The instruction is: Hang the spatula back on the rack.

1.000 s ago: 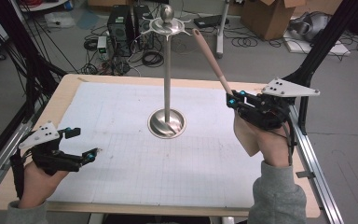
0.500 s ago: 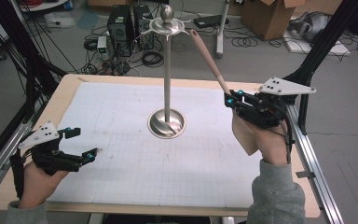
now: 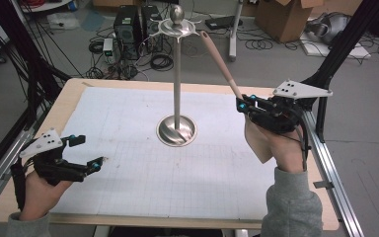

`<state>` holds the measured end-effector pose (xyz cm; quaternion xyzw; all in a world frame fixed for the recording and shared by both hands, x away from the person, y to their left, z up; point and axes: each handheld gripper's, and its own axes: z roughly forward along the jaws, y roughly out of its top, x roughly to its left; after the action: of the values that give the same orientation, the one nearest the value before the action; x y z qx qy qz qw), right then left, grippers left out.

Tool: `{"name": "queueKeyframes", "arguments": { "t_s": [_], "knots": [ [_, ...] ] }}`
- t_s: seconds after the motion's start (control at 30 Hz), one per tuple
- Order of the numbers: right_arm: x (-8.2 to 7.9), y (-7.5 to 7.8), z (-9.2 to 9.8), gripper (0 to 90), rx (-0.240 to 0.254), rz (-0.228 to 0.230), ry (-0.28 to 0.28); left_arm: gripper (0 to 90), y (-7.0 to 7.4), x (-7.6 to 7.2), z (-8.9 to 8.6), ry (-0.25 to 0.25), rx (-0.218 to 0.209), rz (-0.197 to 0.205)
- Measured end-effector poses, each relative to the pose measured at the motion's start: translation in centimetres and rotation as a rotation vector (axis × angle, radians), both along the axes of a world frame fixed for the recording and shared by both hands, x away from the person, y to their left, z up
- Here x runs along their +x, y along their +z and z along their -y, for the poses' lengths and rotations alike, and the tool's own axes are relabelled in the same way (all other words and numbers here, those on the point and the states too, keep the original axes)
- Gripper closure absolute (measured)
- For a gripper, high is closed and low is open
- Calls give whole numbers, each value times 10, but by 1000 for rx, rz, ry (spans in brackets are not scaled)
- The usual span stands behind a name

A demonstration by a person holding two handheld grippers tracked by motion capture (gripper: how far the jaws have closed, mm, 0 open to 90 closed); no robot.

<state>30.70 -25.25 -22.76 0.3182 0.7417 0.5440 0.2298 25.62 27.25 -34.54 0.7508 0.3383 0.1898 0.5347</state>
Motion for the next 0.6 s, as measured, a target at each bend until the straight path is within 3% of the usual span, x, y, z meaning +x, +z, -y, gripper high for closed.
{"name": "queueKeyframes", "arguments": {
  "t_s": [0.6],
  "knots": [
    [8, -3, 0, 782, 8, -34, 30, 17, 0, 0, 0, -1, 3, -2]
  ]
}}
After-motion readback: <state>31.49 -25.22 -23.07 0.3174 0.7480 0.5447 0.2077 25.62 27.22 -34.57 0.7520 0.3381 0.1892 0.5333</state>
